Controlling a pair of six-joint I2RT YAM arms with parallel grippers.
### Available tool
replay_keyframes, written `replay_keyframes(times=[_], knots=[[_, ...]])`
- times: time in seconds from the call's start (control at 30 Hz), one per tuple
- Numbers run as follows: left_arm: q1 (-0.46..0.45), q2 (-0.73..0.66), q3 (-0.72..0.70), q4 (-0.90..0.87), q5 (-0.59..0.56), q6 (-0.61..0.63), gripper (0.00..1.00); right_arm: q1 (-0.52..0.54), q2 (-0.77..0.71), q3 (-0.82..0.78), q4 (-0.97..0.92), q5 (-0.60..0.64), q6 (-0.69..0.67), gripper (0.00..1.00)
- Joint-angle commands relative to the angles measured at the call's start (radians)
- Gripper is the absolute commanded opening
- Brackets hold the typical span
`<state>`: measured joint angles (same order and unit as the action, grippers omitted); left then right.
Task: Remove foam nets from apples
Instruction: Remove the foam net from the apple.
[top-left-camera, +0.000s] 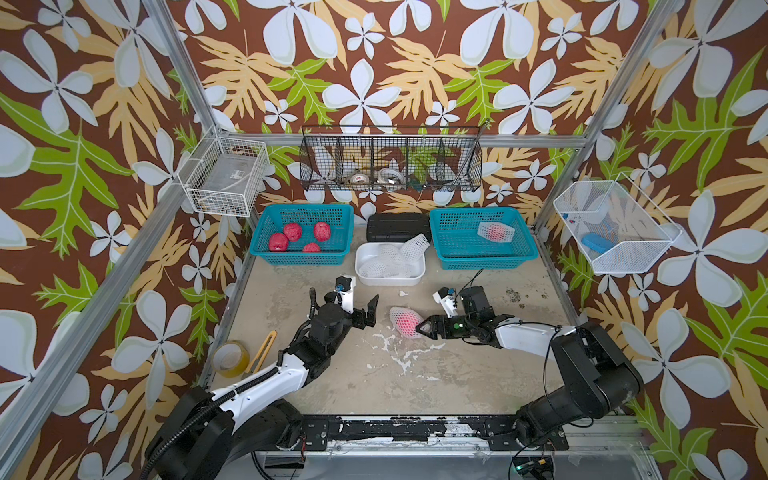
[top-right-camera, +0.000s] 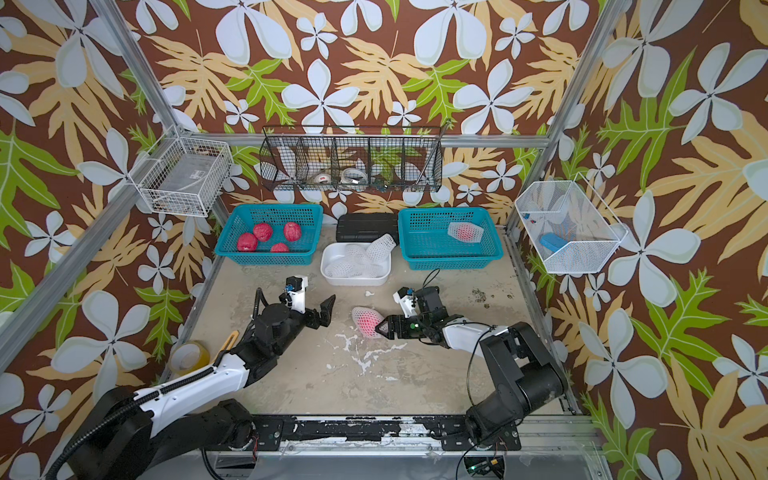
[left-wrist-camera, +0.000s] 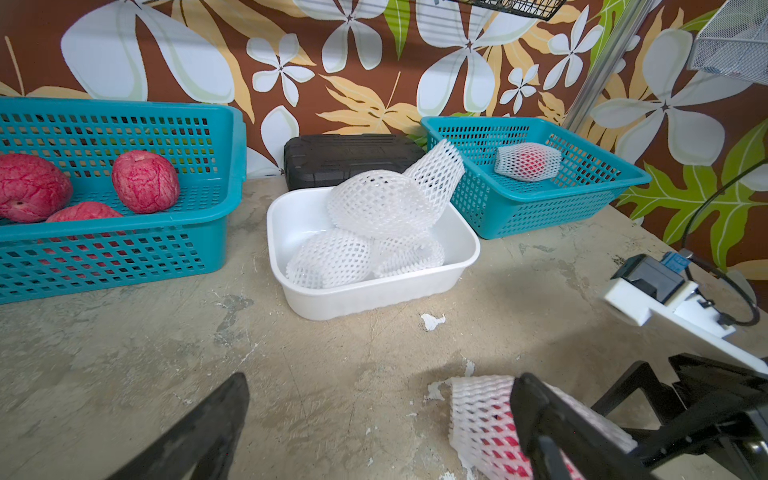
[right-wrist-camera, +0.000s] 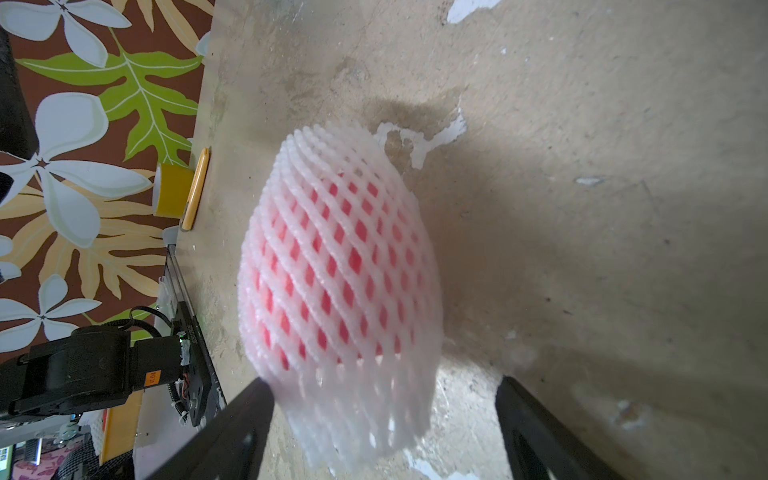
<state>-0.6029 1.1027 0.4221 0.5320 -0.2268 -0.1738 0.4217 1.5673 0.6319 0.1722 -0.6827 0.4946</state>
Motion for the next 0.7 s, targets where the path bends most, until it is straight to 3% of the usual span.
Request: replay_keyframes(times=[0.0, 0.33, 0.6, 0.67], knots=[[0.001, 0.005, 0.008, 0.004, 0.007, 0.008, 1.00, 0.005, 0.014, 0.012, 0.037, -0.011, 0.005, 0.81], [0.001, 0.008, 0.006, 0.000, 0.004, 0.008, 1.00, 0.009, 0.033, 0.024, 0.035, -0.002, 0.006, 0.52], [0.000, 0.002, 0.004, -0.004, -0.004, 0.012, 1.00, 0.008, 0.011, 0.046, -0.013, 0.000, 0.001, 0.41], [0.000, 0.001, 0.003, -0.002, -0.004, 0.013, 1.00, 0.008, 0.004, 0.048, -0.019, 0.009, -0.003, 0.34]])
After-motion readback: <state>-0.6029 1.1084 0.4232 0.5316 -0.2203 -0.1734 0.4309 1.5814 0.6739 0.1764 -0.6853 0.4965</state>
